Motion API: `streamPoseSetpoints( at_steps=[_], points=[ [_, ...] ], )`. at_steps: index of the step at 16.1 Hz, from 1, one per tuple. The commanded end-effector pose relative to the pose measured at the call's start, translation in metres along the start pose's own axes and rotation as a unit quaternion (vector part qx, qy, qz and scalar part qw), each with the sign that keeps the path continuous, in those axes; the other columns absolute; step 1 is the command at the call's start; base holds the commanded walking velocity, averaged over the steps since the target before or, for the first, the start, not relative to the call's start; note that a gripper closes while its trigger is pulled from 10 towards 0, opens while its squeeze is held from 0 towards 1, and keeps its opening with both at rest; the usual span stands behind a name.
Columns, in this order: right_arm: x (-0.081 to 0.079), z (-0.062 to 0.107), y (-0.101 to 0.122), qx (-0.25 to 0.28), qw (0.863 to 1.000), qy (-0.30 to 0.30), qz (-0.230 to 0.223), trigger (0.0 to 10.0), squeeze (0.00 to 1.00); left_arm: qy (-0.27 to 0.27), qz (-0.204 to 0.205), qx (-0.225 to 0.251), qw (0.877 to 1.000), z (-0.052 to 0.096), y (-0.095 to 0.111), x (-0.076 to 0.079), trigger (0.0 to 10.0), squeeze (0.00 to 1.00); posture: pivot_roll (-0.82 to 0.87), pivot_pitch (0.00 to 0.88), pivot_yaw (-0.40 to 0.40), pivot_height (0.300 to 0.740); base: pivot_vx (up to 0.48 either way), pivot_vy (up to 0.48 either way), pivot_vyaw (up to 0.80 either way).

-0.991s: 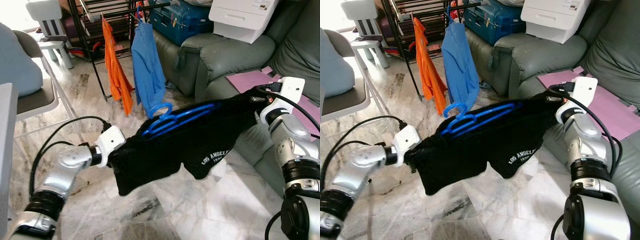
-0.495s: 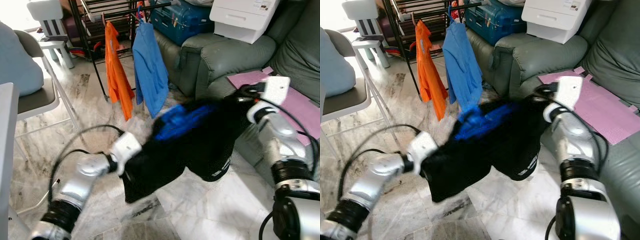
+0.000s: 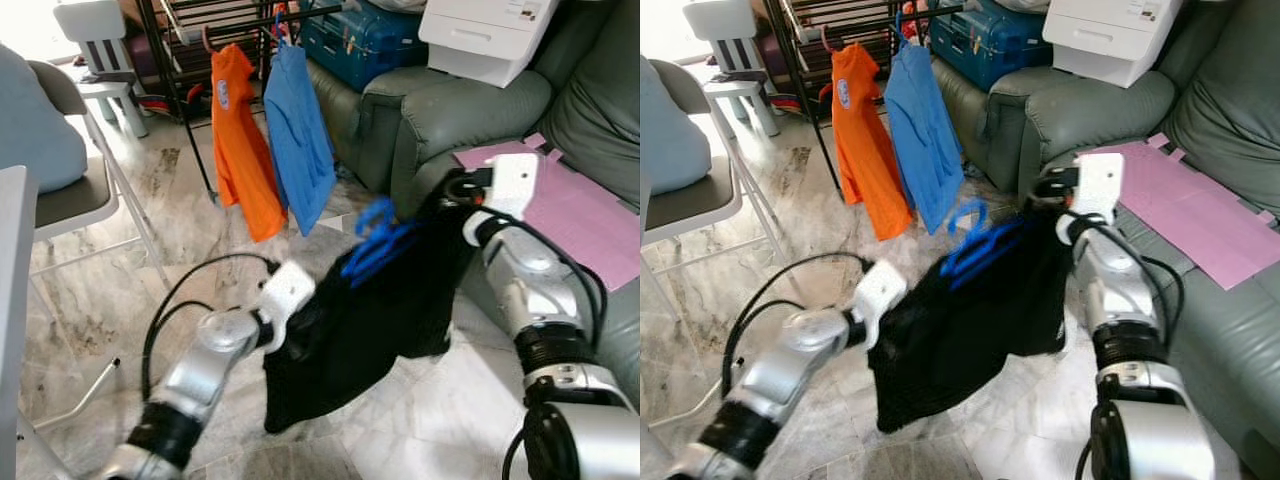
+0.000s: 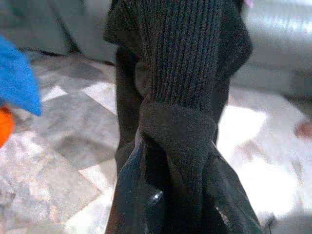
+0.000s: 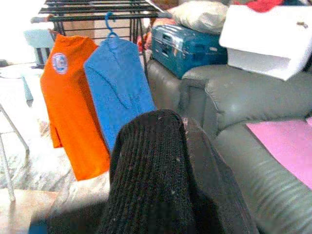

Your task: Hang hanger

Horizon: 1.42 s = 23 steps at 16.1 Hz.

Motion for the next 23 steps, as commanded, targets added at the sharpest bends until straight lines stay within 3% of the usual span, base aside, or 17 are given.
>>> streamPoseSetpoints(
  at_steps=[1,5,8,10,12,13,15,18,22,23],
  points=[
    [-0.006,-0.001,0.006,0.011,1.0,0.011,0.012,0.0,0.0,0.026,0.004,0.01,1.0,0.0,0.008,-0.007,0.0,0.0,-0.11,0.062,0.012,0.74,0.0,0.0,0.0],
    [-0.022,-0.002,0.007,0.014,0.999,0.03,-0.005,0.0,0.0,0.071,0.044,0.003,0.996,-0.009,0.006,-0.008,0.0,0.0,-0.11,0.061,0.013,0.74,0.0,0.0,0.0],
    [-0.049,0.004,0.002,0.014,0.996,0.089,-0.025,0.0,0.0,0.115,0.079,0.007,0.99,-0.013,0.009,-0.018,0.0,0.0,-0.11,0.06,0.014,0.74,0.0,0.0,0.0],
    [-0.068,0.012,-0.006,-0.005,0.988,0.147,-0.052,0.0,0.0,0.124,0.083,0.006,0.989,-0.015,0.008,-0.018,0.0,0.0,-0.11,0.059,0.014,0.74,0.0,0.0,0.0],
    [-0.095,0.029,-0.02,-0.04,0.968,0.241,-0.051,0.0,0.0,0.155,0.112,0.0,0.982,-0.018,0.004,-0.025,0.0,0.0,-0.11,0.058,0.012,0.74,0.0,0.0,0.0],
    [-0.099,0.038,-0.028,-0.056,0.962,0.267,-0.025,0.0,0.0,0.173,0.125,0.003,0.977,-0.016,0.005,-0.031,0.0,0.0,-0.11,0.057,0.011,0.74,0.0,0.0,0.0],
    [-0.098,0.05,-0.04,-0.076,0.956,0.283,0.005,0.0,0.0,0.2,0.126,0.004,0.972,-0.011,0.004,-0.043,0.0,0.0,-0.11,0.058,0.01,0.74,0.0,0.0,0.0],
    [-0.071,0.065,-0.065,-0.134,0.958,0.246,0.058,0.0,0.0,0.255,0.16,0.0,0.954,0.001,-0.004,-0.067,0.0,0.0,-0.11,0.06,0.012,0.74,0.0,0.0,0.0],
    [-0.06,0.075,-0.084,-0.173,0.956,0.22,0.087,0.0,0.0,0.27,0.163,0.006,0.949,0.007,-0.002,-0.081,0.0,0.0,-0.11,0.06,0.016,0.74,0.0,0.0,0.0],
    [-0.06,0.08,-0.094,-0.193,0.95,0.223,0.1,9.2,0.0,0.269,0.159,0.019,0.95,0.009,0.004,-0.085,0.0,0.0,-0.11,0.06,0.017,0.74,0.0,0.0,0.0]
  ],
)
Point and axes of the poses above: a point about 5 cm out from each wrist's last joint towards the gripper, its own z axis pointing back from the gripper into the wrist, its own y axis along the axis of the wrist's last joint, x = y × z, the point moved 3 cm from there along -z, pointing out of the wrist towards the gripper, and after that the axes turned 5 degrees about -z, right-handed, at the moved point
